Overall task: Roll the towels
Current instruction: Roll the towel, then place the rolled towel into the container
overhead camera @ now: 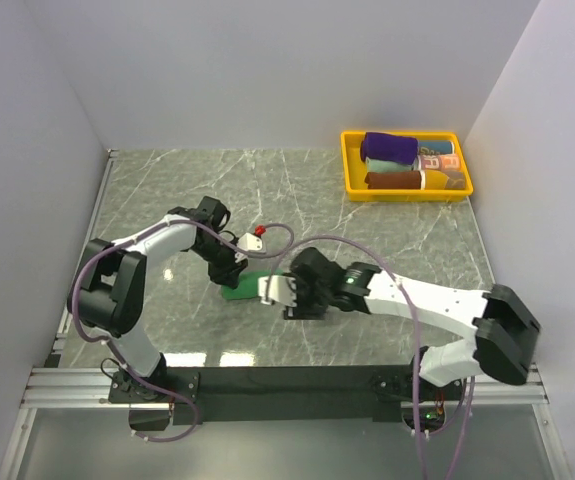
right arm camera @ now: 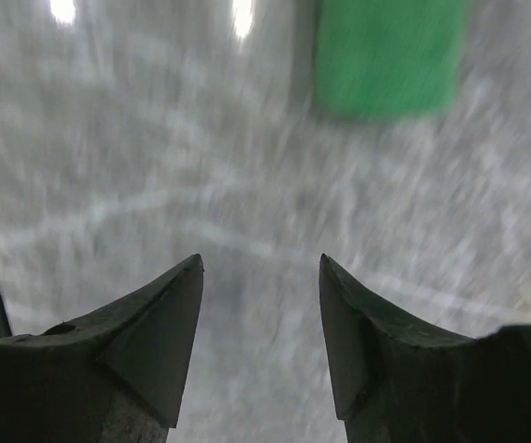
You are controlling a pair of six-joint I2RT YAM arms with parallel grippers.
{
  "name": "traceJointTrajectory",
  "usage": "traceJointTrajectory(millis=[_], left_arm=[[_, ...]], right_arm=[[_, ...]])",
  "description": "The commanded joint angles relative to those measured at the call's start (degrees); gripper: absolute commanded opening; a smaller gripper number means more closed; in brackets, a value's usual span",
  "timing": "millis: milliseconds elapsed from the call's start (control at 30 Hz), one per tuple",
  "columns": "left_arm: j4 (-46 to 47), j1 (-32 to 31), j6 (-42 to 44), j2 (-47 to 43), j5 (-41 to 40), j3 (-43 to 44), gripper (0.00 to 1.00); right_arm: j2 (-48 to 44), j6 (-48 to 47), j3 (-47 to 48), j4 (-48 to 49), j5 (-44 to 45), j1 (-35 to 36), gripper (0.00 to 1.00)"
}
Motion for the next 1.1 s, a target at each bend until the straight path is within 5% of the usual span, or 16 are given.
traceJointTrajectory(millis=[0,400,1067], left_arm=[[-2.82,-0.74,0.26,4.57,-0.56,-2.28,0.27],[-4.75,1.28,0.52,8.61,1.38,0.44,0.28],[-7.04,4.18,1.84,12.83,2.43,4.22,0.28]], right_arm=[[3.59,4.14,7.25,7.49,3.23,3.81,0.61],[16.07,6.18,10.25,19.09,15.88,11.30,0.60],[26.89,5.39,17.89,20.24,12.90,6.11,0.72]])
